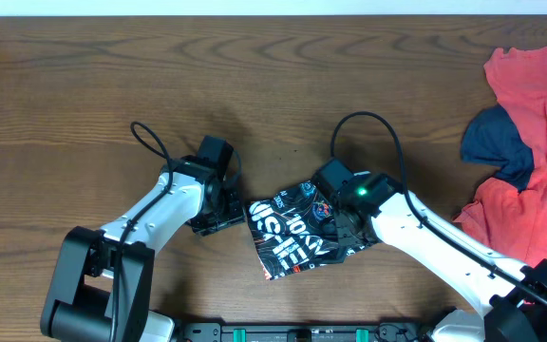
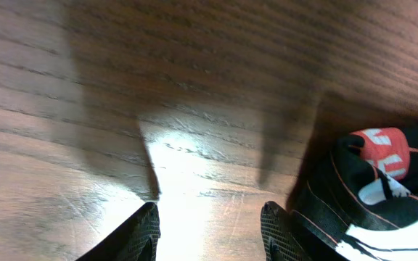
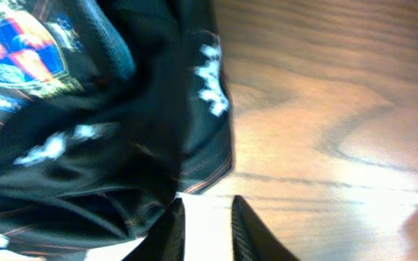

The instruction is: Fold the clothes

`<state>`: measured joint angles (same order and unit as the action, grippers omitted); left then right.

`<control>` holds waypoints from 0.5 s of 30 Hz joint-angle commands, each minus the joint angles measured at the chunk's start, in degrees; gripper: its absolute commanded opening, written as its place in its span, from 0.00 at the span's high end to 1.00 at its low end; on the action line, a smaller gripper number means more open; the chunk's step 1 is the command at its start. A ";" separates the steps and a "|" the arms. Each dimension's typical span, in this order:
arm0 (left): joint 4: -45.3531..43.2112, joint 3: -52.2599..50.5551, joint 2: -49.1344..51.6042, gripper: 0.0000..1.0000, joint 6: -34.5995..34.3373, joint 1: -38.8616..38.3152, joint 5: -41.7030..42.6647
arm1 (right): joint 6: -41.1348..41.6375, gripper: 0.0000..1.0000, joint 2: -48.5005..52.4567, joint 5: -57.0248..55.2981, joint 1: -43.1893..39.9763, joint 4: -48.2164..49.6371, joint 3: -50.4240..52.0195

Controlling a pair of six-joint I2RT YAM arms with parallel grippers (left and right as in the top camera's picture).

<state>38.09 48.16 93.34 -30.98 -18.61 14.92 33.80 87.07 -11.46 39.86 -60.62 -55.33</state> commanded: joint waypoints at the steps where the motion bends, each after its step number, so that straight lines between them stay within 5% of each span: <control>1: -0.57 2.34 -0.55 0.53 2.03 -0.07 0.90 | 3.89 0.84 -0.61 -2.82 -0.70 0.28 0.20; 5: -5.79 3.74 -0.83 0.53 3.15 -0.07 0.92 | 1.75 0.81 -3.58 3.39 -0.68 3.48 -1.16; 9: -13.75 3.74 -0.81 0.52 3.10 -0.13 0.96 | -9.62 0.68 -6.10 16.02 -0.68 9.88 -1.22; 15: -19.37 3.72 -0.57 0.52 3.13 -0.13 1.53 | -10.27 0.60 -2.58 17.09 -0.57 11.10 0.72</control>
<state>19.05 50.78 93.32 -28.47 -18.61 16.16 26.11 82.26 2.72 39.88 -50.13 -55.64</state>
